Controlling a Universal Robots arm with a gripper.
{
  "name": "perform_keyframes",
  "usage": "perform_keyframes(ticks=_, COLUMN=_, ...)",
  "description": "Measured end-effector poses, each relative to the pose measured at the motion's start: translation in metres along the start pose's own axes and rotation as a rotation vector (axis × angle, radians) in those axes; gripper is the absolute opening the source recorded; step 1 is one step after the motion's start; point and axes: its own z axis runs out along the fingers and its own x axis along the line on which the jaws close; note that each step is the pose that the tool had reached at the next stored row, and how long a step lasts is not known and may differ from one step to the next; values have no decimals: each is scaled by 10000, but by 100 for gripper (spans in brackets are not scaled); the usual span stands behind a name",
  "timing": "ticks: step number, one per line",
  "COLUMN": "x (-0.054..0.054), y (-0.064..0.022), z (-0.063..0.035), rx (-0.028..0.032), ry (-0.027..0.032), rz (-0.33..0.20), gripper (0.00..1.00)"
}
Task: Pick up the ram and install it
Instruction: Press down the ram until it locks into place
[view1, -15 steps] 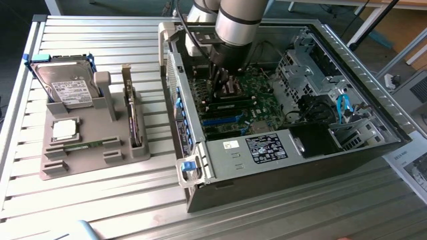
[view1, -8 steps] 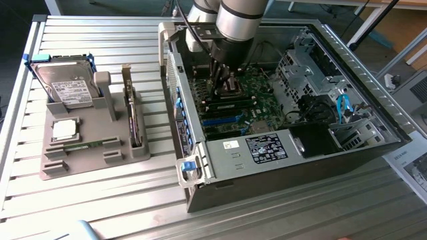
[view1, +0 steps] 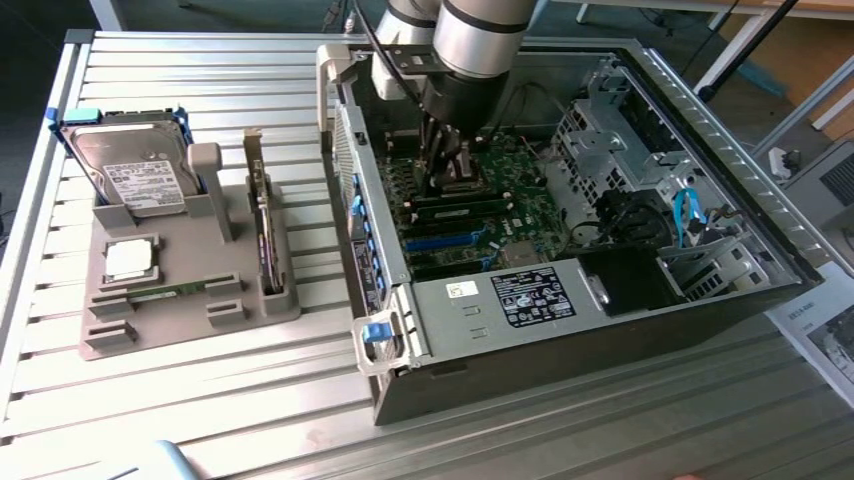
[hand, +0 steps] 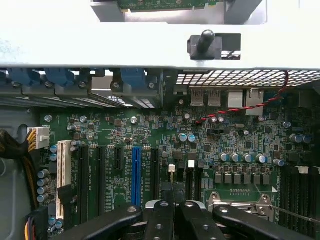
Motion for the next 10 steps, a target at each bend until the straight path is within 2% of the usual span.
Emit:
perform_keyframes(ticks=2, x=0, y=-1, z=-1, rx=-1, ry=3, rz=0, gripper=10)
perform_keyframes(ticks=5, x=2, y=-60, z=-3, rx=-1, ry=5, rz=0, gripper=10)
perform_keyframes(ticks=7, x=4, y=-175, z=-6, rx=-1, ry=5, rz=1, gripper=10)
perform_keyframes(ticks=10, x=6, y=-268, z=-9, rx=-2, ry=4, rz=0, gripper=10)
